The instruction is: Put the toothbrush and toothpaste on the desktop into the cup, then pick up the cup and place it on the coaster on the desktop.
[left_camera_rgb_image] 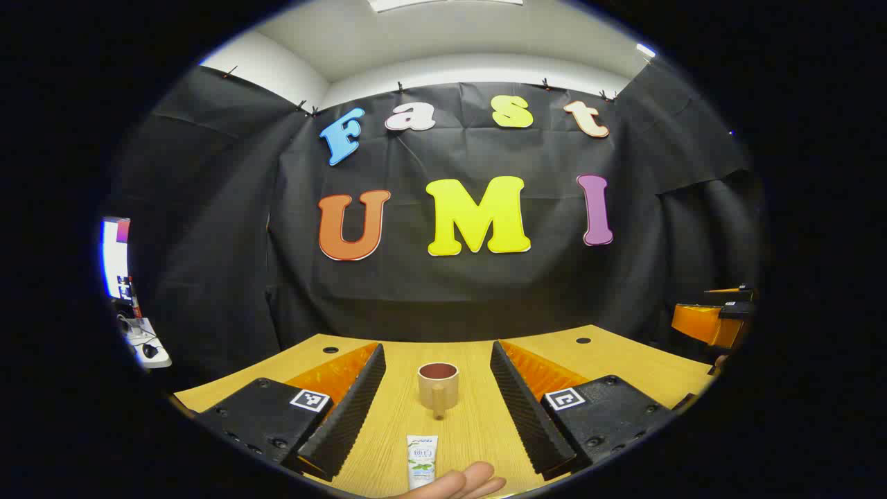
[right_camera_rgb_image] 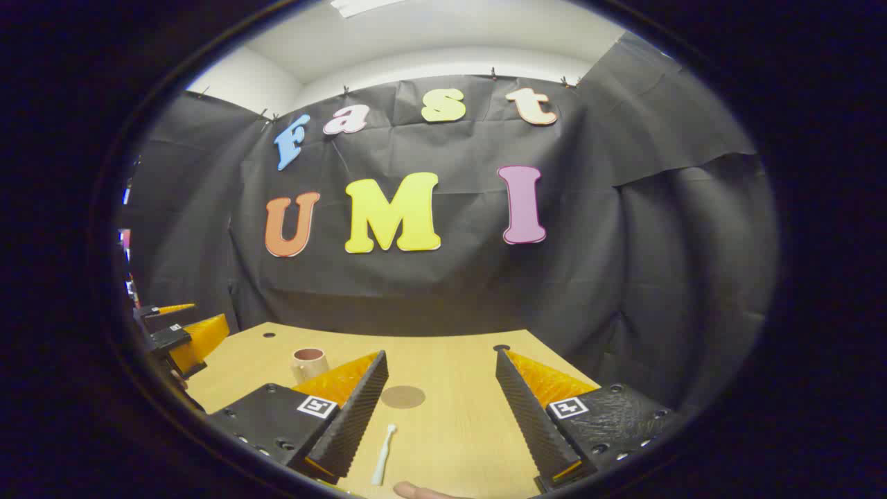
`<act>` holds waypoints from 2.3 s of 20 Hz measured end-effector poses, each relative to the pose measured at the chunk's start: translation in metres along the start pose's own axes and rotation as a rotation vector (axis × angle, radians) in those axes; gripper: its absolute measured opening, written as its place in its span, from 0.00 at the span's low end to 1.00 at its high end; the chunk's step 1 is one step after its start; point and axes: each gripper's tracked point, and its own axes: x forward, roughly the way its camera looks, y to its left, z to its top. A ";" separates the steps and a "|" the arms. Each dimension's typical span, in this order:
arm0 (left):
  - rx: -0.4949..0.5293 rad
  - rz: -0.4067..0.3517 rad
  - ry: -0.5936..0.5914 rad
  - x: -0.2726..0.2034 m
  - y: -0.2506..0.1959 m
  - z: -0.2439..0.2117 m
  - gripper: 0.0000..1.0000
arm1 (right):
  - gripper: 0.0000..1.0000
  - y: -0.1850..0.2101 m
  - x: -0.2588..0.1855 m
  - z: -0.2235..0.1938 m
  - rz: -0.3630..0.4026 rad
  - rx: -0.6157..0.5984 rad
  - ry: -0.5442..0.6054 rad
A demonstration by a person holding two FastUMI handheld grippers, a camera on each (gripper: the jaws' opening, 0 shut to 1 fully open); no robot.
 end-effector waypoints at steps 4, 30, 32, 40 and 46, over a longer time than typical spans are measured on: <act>-0.002 -0.003 0.022 0.004 -0.004 -0.008 0.96 | 0.95 0.003 -0.003 -0.002 0.003 -0.013 -0.018; -0.046 0.057 0.048 0.011 0.025 -0.024 0.96 | 0.96 0.025 0.001 -0.031 0.086 -0.036 0.009; -0.041 0.055 0.050 0.014 0.024 -0.025 0.96 | 0.95 0.024 0.002 -0.033 0.080 -0.045 0.009; -0.057 0.026 0.320 0.017 0.025 -0.111 0.97 | 0.95 0.023 0.009 -0.061 0.084 -0.043 0.064; -0.178 0.003 0.670 -0.005 0.019 -0.202 0.98 | 0.96 0.019 0.017 -0.076 0.077 -0.042 0.099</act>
